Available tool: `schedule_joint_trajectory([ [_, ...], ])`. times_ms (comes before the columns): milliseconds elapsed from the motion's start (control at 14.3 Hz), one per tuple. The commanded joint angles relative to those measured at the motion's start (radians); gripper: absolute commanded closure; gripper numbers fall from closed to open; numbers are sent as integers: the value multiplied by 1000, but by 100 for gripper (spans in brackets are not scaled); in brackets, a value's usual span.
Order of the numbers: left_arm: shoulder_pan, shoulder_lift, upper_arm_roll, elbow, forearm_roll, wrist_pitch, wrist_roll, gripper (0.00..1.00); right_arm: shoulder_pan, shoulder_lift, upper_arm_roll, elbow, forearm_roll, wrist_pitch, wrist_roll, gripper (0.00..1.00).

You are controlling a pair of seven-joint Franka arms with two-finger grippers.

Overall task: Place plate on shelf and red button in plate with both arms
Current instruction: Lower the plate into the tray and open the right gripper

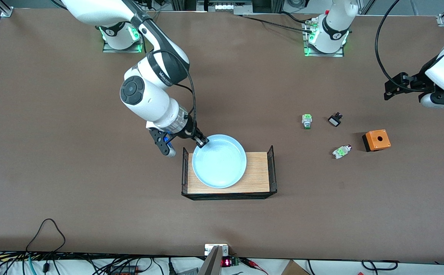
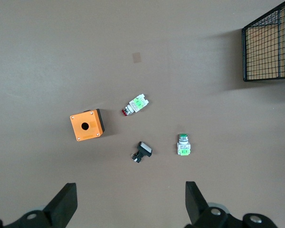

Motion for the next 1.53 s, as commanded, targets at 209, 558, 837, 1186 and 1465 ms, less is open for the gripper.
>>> schedule_joint_trajectory([
  [209,4,14,-4,34,19,-22,10,0,17,50,-2,33,-12,63,0,100],
  [558,6,14,-4,34,19,-22,10,0,22,70,-2,35,-12,95,-5,100],
  [837,6,14,-4,34,19,-22,10,0,29,84,-2,36,-12,97,1,100],
  [1186,4,14,-4,34,19,-22,10,0,25,79,-3,36,-15,97,-13,0],
  [1465,4,14,-4,34,17,-22,10,0,14,15,-3,36,-16,15,-13,0],
])
